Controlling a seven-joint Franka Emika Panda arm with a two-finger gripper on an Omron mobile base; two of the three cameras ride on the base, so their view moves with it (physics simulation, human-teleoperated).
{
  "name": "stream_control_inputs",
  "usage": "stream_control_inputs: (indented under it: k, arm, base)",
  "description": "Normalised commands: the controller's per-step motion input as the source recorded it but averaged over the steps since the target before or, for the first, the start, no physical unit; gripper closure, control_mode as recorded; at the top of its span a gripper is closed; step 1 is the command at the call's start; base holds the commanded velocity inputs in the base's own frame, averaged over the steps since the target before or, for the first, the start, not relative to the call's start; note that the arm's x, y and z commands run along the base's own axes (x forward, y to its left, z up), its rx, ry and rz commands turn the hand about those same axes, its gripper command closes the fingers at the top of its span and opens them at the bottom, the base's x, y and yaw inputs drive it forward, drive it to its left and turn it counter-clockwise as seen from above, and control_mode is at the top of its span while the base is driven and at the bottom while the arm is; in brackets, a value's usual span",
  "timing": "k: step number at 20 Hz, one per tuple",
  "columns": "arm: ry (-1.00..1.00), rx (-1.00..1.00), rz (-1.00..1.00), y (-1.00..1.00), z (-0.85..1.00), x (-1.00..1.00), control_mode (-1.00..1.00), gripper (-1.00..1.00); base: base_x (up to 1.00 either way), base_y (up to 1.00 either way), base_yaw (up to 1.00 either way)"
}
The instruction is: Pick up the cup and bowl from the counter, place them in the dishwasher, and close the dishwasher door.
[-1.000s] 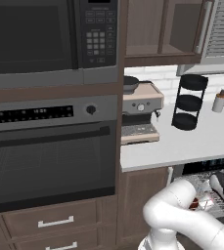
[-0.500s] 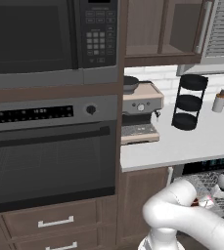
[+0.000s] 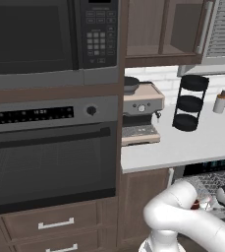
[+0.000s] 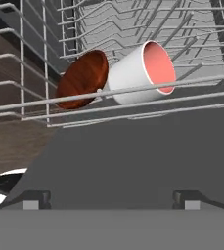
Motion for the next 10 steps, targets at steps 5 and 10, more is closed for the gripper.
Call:
stream_control_inputs:
  k: [5, 10]
  arm:
    - [-0.05, -0.04, 0.0, 0.0, -0.26, 0.51, -1.0, -1.0]
    - [-0.01, -0.04, 0.0, 0.0, -0.5, 0.45, -1.0, -1.0]
  base:
    - [0.0, 0.0, 0.0]
    - [0.0, 0.0, 0.0]
